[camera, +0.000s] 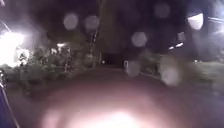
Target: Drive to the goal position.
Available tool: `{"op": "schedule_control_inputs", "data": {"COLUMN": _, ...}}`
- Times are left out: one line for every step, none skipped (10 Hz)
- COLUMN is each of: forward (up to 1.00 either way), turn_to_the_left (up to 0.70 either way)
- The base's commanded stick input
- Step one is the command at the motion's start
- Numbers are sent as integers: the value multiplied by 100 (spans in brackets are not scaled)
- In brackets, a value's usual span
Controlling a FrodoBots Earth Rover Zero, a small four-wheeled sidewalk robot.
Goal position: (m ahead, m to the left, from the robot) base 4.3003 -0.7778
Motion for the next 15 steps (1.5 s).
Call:
{"op": "schedule_control_inputs", "data": {"forward": 50, "turn_to_the_left": 0}}
{"op": "schedule_control_inputs", "data": {"forward": 50, "turn_to_the_left": 0}}
{"op": "schedule_control_inputs", "data": {"forward": 50, "turn_to_the_left": 0}}
{"op": "schedule_control_inputs", "data": {"forward": 50, "turn_to_the_left": 0}}
{"op": "schedule_control_inputs", "data": {"forward": 50, "turn_to_the_left": 0}}
{"op": "schedule_control_inputs", "data": {"forward": 50, "turn_to_the_left": 0}}
{"op": "schedule_control_inputs", "data": {"forward": 50, "turn_to_the_left": 0}}
{"op": "schedule_control_inputs", "data": {"forward": 50, "turn_to_the_left": 0}}
{"op": "schedule_control_inputs", "data": {"forward": 50, "turn_to_the_left": 0}}
{"op": "schedule_control_inputs", "data": {"forward": 50, "turn_to_the_left": 0}}
{"op": "schedule_control_inputs", "data": {"forward": 50, "turn_to_the_left": 0}}
{"op": "schedule_control_inputs", "data": {"forward": 50, "turn_to_the_left": 0}}
{"op": "schedule_control_inputs", "data": {"forward": 50, "turn_to_the_left": 0}}
{"op": "schedule_control_inputs", "data": {"forward": 50, "turn_to_the_left": 0}}
{"op": "schedule_control_inputs", "data": {"forward": 50, "turn_to_the_left": 0}}
